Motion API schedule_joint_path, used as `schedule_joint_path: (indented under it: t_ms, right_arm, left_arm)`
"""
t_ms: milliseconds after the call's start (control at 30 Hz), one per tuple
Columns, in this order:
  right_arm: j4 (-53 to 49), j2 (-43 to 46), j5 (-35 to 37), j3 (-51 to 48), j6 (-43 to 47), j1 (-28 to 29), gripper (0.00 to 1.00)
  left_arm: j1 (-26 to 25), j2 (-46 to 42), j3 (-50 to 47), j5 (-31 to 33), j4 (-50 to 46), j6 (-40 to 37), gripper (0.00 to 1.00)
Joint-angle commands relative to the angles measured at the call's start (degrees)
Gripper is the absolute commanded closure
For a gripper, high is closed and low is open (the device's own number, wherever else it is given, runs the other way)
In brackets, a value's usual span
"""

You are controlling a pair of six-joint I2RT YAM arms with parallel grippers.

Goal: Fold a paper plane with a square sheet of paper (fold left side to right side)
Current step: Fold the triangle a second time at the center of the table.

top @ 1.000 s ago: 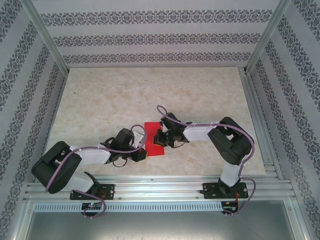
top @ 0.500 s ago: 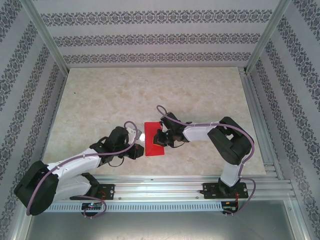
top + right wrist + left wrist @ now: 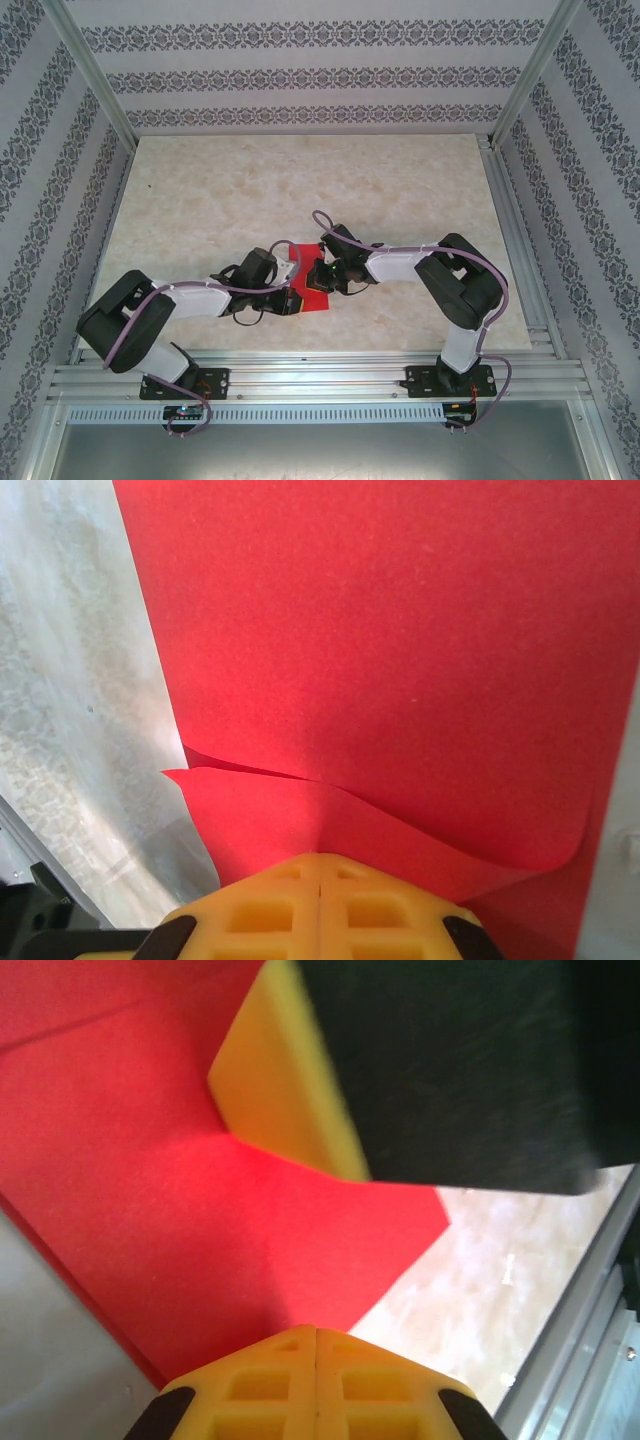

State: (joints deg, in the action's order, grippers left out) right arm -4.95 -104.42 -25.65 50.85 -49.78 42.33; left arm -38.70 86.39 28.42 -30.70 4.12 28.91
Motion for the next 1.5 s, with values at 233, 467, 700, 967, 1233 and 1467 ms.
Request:
schedule_joint_path:
  t_ms: [233,467,700,967,1233,1467]
  right_arm:
    - [-15.32,2.66,1.19,8.28,16.04,-1.91,0.96]
    - [-22.11,0.69,-4.95,12.59,21.48,-1.35,0.96]
    - [-21.33,-3.9,-7.39,14.19,21.09,1.24,0.96]
    - [-24.57,-6.91,-5.48,15.44,23.9,1.24,0.96]
    - [-31.07,-8.64,2.35,17.91,30.0,-1.15,0.96]
    - [-32.48,-9.54,4.23,19.15,31.76,-4.58,0.96]
  left_arm:
    - [-0.7,1.45,-3.06,3.57,0.62,-1.48,1.0]
    - [-0.68,1.52,-3.38,4.02,0.93,-1.81,1.0]
    - [-0.86,2.14,-3.21,4.48,0.29,-2.36,1.0]
    - [-1.21,2.09,-3.22,5.18,-0.33,-2.42,1.0]
    - [-1.29,2.01,-4.48,5.63,-0.43,-2.28,1.0]
    - [-1.29,1.9,-5.48,5.82,-0.15,-2.09,1.0]
